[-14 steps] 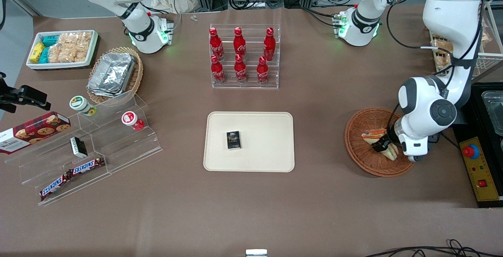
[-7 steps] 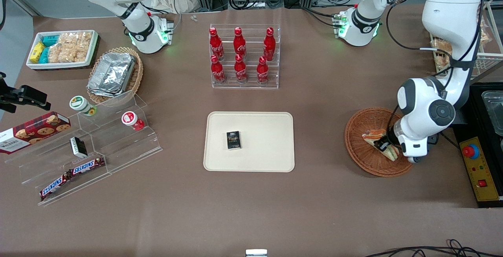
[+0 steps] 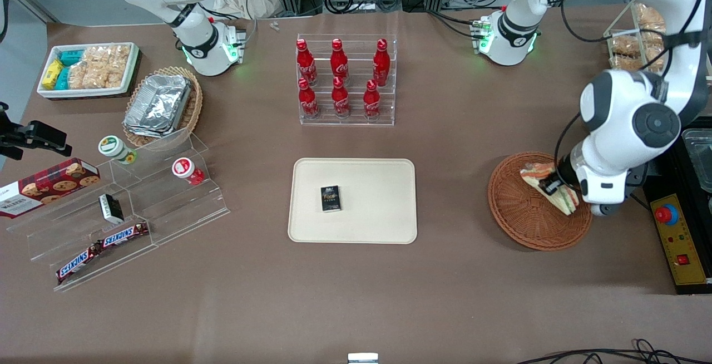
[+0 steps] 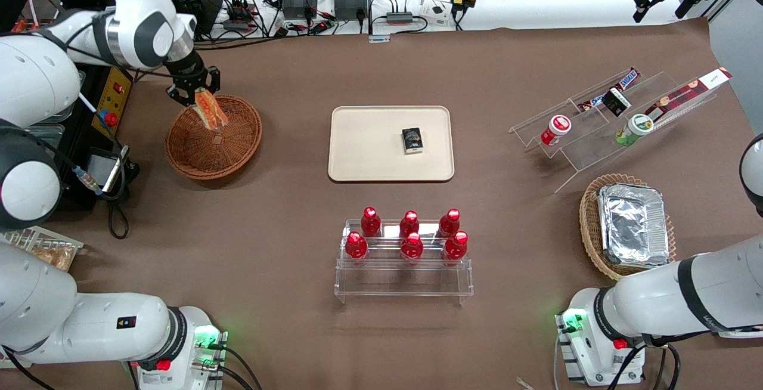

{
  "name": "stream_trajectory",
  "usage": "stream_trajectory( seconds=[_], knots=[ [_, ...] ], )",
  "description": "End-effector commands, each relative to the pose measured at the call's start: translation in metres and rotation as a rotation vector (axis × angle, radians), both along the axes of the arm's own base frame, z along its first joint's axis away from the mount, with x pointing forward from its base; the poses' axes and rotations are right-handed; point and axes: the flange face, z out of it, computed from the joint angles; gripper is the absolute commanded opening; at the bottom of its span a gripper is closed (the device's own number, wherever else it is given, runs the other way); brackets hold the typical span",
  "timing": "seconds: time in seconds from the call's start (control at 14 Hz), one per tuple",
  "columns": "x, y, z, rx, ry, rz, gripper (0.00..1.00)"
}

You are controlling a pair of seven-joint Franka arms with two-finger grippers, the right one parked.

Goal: Place sandwich from basket to tray
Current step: 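Lift the sandwich up out of the basket with the left gripper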

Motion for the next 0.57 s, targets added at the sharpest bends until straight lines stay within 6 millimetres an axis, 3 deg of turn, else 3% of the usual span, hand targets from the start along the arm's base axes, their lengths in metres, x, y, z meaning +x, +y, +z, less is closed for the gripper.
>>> stream_trajectory(
  seconds=[0.0,0.14,0.5],
  knots=[
    [0.005,-0.033,0.032,0.005,0.023,-0.066,0.0],
    [0.002,-0.058,0.044,-0.005,0.019,-0.141,0.0],
    [-0.016,-0.138,0.05,-0.041,0.003,-0.423,0.0]
  ],
)
